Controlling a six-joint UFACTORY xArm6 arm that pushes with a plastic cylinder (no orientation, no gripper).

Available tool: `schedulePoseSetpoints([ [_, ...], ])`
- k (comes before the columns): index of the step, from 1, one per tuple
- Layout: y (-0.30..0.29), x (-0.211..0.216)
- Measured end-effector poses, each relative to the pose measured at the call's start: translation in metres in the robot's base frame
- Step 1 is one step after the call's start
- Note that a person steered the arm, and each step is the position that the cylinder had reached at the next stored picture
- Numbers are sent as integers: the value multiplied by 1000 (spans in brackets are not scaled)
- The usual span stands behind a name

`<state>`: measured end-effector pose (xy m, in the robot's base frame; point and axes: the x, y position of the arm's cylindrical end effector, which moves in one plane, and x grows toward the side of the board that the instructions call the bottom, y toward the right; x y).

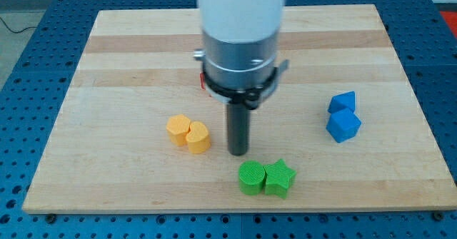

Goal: Push the yellow star into the yellow hexagon

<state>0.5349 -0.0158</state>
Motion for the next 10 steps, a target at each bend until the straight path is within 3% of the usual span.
schedulePoseSetpoints([
  [2, -76, -52],
  [3, -75, -49],
  [5, -11, 11],
  [6, -27, 23],
  [9, -113, -64],
  [10, -123, -75],
])
